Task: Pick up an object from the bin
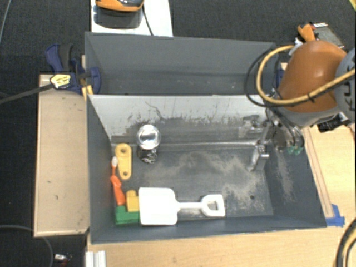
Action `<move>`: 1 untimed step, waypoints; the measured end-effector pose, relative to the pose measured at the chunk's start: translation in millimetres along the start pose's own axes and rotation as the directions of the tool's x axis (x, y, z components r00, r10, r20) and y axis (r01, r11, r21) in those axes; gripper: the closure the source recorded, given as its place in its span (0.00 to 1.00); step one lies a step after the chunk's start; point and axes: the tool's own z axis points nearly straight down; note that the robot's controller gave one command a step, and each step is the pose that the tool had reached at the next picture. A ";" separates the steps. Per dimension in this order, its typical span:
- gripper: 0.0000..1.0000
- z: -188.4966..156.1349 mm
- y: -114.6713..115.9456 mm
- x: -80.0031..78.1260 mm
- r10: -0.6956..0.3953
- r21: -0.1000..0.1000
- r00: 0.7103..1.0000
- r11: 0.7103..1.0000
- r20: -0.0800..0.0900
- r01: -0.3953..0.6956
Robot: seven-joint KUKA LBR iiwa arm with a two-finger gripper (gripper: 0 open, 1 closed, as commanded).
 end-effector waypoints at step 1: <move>0.00 -4.8 0.3 -1.3 -0.001 0.001 1.000 1.000 0.008 0.001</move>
Offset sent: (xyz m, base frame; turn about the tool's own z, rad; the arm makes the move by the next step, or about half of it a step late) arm -0.0216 0.0952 -0.0302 -0.1441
